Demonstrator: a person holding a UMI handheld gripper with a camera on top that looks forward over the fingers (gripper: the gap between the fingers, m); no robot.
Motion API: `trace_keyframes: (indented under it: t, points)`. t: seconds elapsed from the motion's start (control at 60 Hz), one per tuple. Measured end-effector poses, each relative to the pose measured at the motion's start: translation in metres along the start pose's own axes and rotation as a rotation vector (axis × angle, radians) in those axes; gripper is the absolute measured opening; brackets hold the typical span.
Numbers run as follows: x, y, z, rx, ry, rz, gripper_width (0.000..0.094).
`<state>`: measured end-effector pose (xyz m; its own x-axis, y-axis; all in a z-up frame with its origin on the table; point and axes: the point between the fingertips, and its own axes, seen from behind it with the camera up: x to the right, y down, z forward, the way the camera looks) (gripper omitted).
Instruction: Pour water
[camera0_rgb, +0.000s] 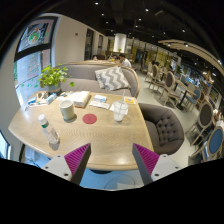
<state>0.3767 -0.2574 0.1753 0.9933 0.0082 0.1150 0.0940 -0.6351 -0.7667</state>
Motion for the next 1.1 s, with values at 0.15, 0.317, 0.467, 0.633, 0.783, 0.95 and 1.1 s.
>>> trace_keyframes:
  t: [0.15, 0.317, 0.467, 0.633, 0.783, 0.95, 1.1]
  points:
    - [-0.025, 0.017, -0.002, -0.018, 0.039, 0.015, 0.085]
    - [-0.088, 0.042, -0.007, -0.023, 0.053, 0.027, 0.0852]
    - [-0.165, 0.07, -0.002, -0.044, 0.018, 0.091, 0.0855]
    - [-0.243, 0.065, 0.026, 0.001, -0.055, 0.109, 0.0853]
    - [-0.283, 0.035, 0.072, 0.09, -0.097, 0.104, 0.0855]
    - [-0.299, 0.006, 0.126, 0.168, -0.102, 0.09, 0.0846]
    - [-0.303, 0.003, 0.162, 0.199, -0.091, 0.074, 0.0675]
